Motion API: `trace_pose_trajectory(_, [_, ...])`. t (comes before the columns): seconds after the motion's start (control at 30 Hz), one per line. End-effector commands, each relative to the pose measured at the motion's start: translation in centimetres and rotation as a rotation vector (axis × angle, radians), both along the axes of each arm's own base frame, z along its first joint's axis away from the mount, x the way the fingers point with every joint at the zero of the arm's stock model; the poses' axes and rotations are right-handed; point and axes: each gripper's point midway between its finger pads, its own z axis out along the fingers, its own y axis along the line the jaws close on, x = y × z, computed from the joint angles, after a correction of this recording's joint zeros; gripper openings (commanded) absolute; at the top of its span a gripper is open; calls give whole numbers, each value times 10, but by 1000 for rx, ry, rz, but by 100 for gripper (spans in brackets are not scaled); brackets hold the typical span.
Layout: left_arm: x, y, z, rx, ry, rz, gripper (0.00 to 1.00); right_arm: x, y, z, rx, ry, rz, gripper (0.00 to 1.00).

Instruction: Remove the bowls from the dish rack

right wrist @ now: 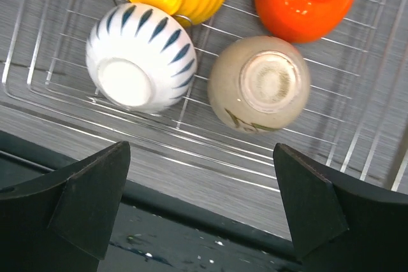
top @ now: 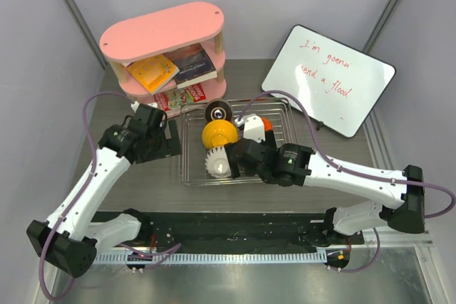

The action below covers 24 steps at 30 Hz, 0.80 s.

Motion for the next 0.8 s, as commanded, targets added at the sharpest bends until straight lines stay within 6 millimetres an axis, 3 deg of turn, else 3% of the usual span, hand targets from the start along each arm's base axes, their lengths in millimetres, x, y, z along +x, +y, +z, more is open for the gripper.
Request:
trace_pose_trajectory(0.0, [23,-10,18,12,-100,-37,100,-6,27,6,208,32,23,100])
trace_pose_trajectory(0.07, [36,-13,26,30,-133,-64,100,-7,18,-2,193,31,6,100])
trace_pose_trajectory(0.13, [53,-18,50,43,-190,-108,100,-11,10,-4,171,45,12,100])
trace_pose_trajectory(0.17, [62,-26,48,44,-169,-133,100,-13,5,-4,163,46,12,100])
trace_pose_trajectory(0.2, [69,-34,60,23,-191,-155,100,-14,-1,3,183,35,5,100])
trace_pose_trajectory(0.23, [71,-41,58,9,-176,-190,100,-14,-9,6,199,28,-20,100])
trace_pose_trajectory(0.27, [74,-59,52,-53,-149,-243,100,-14,-17,4,201,14,-44,100])
trace_pose_trajectory(0.3, [75,-65,43,-72,-129,-262,100,-15,-25,14,249,-4,-60,100])
trace_pose_trajectory(0.37, [71,-89,24,-157,-90,-354,100,-17,-36,10,287,-2,-103,100])
trace_pose_trajectory(0.4, [69,-95,17,-162,-82,-379,100,-20,-43,15,322,-9,-108,100])
trace_pose_trajectory(0.43, [68,-99,12,-160,-74,-400,100,-22,-46,8,319,2,-111,100])
trace_pose_trajectory(0.57, [54,-112,-19,-196,-12,-470,87,-28,-59,-4,299,22,-124,100])
trace_pose_trajectory(0.77, [33,-127,-27,-304,-20,-521,90,-31,-63,-17,260,44,-129,100])
